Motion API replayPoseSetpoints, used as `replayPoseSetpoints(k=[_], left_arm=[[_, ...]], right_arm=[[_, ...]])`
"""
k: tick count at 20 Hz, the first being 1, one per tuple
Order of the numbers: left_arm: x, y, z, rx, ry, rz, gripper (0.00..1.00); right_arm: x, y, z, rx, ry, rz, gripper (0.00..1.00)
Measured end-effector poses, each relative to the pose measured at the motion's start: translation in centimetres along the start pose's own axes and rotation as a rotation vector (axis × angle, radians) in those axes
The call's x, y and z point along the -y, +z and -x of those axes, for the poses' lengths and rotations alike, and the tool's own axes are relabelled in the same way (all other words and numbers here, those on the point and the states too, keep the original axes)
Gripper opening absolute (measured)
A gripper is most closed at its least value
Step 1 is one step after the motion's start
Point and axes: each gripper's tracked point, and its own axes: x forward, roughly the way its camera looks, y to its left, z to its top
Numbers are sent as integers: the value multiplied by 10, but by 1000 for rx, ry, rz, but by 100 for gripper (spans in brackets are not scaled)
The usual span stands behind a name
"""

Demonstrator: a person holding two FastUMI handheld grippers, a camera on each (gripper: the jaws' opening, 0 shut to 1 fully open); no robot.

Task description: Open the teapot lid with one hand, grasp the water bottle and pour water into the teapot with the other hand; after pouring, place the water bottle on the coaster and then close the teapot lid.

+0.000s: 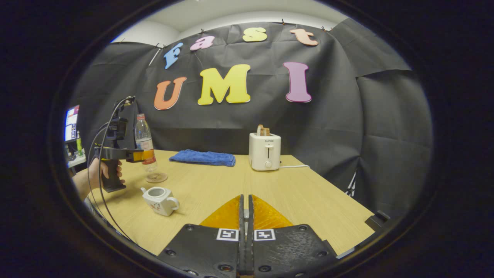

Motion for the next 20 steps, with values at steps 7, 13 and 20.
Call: replayPoseSetpoints(k=[7,13,20], left_arm=[[2,-19,-9,-62,-9,10,78],[2,-25,-11,-90,-9,0,81],[5,-21,0,-84,-16,-5,100]], right_arm=[[-4,-2,-3,-5,0,18,0],[-2,-3,-2,-4,-7,19,0],[-8,-2,0,1,4,22,0]])
